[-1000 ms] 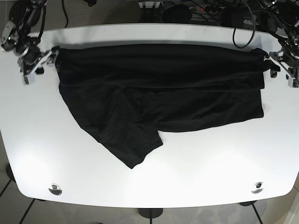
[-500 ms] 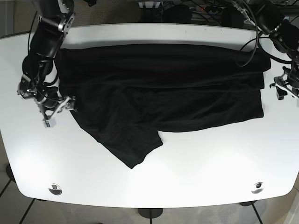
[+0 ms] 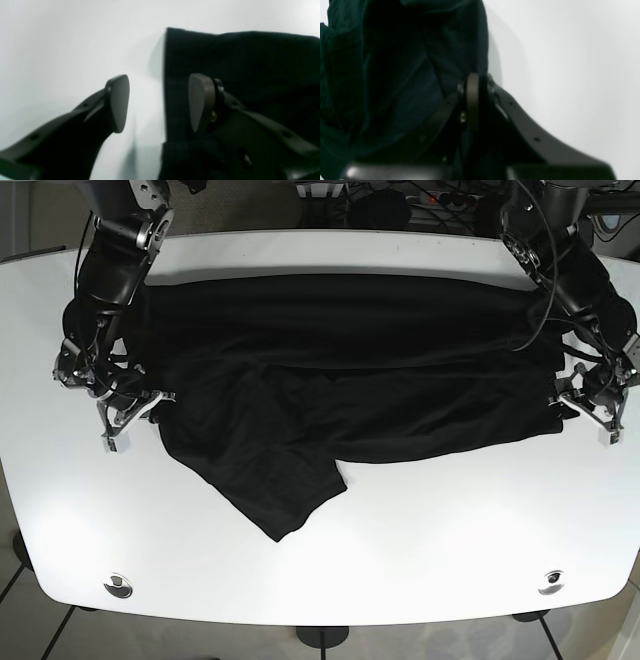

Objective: Fold the T-shirt properly
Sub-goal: 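Release the edge and regrasp the black shirt lower with both grippers, then lift the black shirt with both grippers, swing and lay it flat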

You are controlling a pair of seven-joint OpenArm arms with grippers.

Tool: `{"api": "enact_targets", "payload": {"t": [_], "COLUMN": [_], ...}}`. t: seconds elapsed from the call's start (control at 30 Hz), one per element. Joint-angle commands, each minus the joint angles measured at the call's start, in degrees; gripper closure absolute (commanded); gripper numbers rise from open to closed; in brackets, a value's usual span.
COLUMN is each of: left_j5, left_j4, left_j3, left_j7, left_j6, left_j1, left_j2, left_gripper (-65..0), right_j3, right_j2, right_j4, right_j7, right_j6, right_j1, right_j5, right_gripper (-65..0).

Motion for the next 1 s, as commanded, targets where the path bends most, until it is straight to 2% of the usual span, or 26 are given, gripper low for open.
{"api": "enact_targets", "payload": {"t": [0.03,0.1,0.27,0.3,0.33,0.37,0.47,0.5,0.6,0.73,0.87,1.0], "left_j5": [-0.6,-0.7,-0.8,-0.8,-0.8,-0.8,-0.8,-0.4,-0.9,-0.9,-0.9,-0.9], "left_j4": [-1.6,-4.5,-8.6,-8.8,-9.1,-9.3,-9.6,-9.6,-5.6,6.3,20.5,24.4], "left_j3": [0.2,2.1,2.6,2.6,2.6,2.6,2.7,2.7,3.6,4.4,9.3,13.5], "left_j7": [-0.8,-1.5,-1.5,-1.5,-1.5,-1.5,-3.9,-5.3,-7.4,-5.9,-5.0,-3.3], "left_j6": [0.0,0.0,-0.4,-0.4,-0.5,-0.5,-0.5,-0.5,-0.5,-0.5,-0.5,-0.4], "left_j1": [-1.1,-2.2,-2.2,-2.3,-2.3,-2.4,-2.4,-2.4,-2.1,-1.3,-1.5,-7.9], "left_j2": [-1.1,-1.0,0.5,1.0,1.8,2.4,3.2,3.7,3.8,4.4,4.8,4.7], "left_gripper": [-37.2,-44.9,-44.3,-42.2,-37.9,-30.8,-2.4,0.0,0.0,0.0,0.0,0.0], "right_j3": [0.2,0.2,0.2,0.2,0.2,0.2,0.2,0.2,0.2,0.2,0.1,-0.2], "right_j2": [0.8,0.7,-0.3,-0.3,-0.4,-0.4,-0.4,-0.4,-0.4,-0.5,-0.5,0.1], "right_j4": [0.9,1.0,1.0,1.0,1.0,1.0,1.0,1.0,1.2,7.6,17.0,18.8], "right_j7": [0.6,0.6,0.7,0.7,0.7,0.7,0.7,0.7,0.8,0.7,0.6,-2.2], "right_j6": [-0.25,-0.25,-0.34,-0.34,-0.34,-0.25,-0.25,-0.16,-0.16,-0.16,-0.16,-0.16], "right_j1": [1.1,1.1,1.1,1.1,1.1,1.1,1.1,1.1,1.2,0.8,1.7,8.6], "right_j5": [0.0,0.1,0.1,0.1,0.1,0.1,0.1,0.1,0.1,0.1,0.2,0.2], "right_gripper": [-1.9,-1.9,-1.9,-1.9,-1.9,-1.9,-1.9,-1.9,-1.9,-1.9,-1.7,-1.7]}}
